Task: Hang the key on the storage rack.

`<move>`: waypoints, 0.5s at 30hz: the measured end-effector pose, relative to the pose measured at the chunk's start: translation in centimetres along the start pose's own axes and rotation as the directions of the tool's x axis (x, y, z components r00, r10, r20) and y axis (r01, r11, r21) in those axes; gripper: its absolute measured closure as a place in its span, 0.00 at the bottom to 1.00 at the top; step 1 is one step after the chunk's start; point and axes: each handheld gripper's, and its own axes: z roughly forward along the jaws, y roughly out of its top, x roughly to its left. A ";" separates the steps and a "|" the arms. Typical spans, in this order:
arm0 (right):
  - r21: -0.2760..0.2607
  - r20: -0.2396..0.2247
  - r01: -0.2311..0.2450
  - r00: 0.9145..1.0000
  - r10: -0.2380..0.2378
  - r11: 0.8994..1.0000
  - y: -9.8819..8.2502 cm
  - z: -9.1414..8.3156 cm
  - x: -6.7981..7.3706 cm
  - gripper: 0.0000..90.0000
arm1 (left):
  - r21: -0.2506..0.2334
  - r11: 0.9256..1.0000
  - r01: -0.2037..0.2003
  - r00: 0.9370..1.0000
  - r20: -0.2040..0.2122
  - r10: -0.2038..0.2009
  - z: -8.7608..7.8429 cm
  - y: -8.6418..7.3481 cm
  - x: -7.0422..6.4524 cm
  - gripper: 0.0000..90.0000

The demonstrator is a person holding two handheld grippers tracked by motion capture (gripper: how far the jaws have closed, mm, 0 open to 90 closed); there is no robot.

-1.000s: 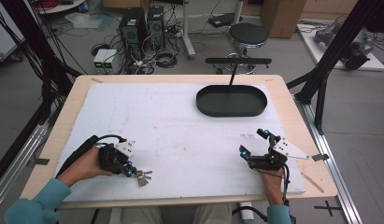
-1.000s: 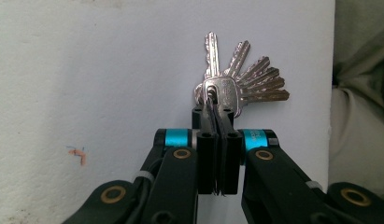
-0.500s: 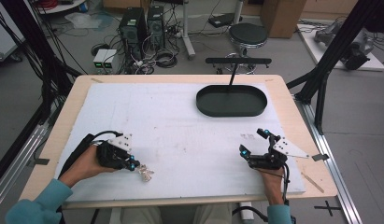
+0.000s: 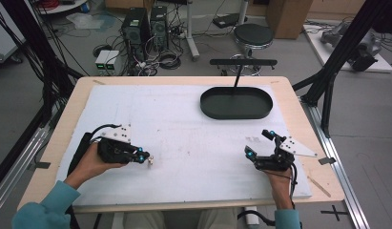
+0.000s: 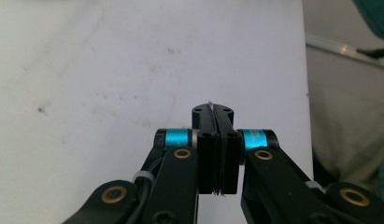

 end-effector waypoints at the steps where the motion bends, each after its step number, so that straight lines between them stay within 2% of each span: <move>1: 0.003 -0.003 -0.006 1.000 0.006 1.000 0.1 0.0 0.1 0.01 | -0.035 0.999 -0.005 1.000 -0.004 0.005 -0.3 0.3 0.0 0.98; 3: 0.003 -0.009 -0.009 1.000 0.009 1.000 0.3 0.1 0.2 0.01 | -0.085 0.996 0.008 1.000 0.007 -0.008 -0.6 0.8 0.1 0.98; 5: 0.001 -0.024 -0.006 1.000 0.006 1.000 0.5 0.1 0.3 0.01 | -0.168 0.986 0.019 1.000 0.015 -0.017 -1.1 1.8 0.1 0.98; 6: 0.001 -0.024 -0.006 1.000 0.006 1.000 0.5 0.1 0.3 0.01 | -0.168 0.986 0.019 1.000 0.015 -0.017 -1.1 1.8 0.1 0.98; 7: -0.001 -0.033 -0.009 0.999 0.009 1.000 0.5 0.1 0.3 0.01 | -0.190 0.982 0.016 1.000 0.006 -0.015 -1.2 2.1 0.1 0.98; 9: 0.005 -0.055 -0.013 0.998 0.013 1.000 0.8 0.1 0.4 0.01 | -0.231 0.973 0.030 0.999 0.017 -0.027 -1.5 2.7 0.2 0.98; 11: 0.003 -0.061 -0.007 0.998 0.007 1.000 0.9 0.1 0.5 0.01 | -0.253 0.967 0.023 1.000 0.011 -0.020 -1.7 3.3 0.3 0.98; 13: -0.004 -0.087 -0.002 0.996 0.002 1.000 1.2 0.2 0.6 0.01 | -0.277 0.961 0.021 1.000 0.013 -0.018 -1.8 4.0 0.3 0.98; 14: -0.003 -0.107 -0.006 0.994 0.005 1.000 1.4 0.3 0.6 0.01 | -0.299 0.954 0.014 1.000 0.016 -0.010 -1.8 4.6 0.3 0.98; 15: 0.004 -0.123 -0.010 0.992 0.010 1.000 1.5 0.4 0.8 0.01 | -0.302 0.953 0.007 1.000 0.020 -0.001 -1.8 4.9 0.3 0.98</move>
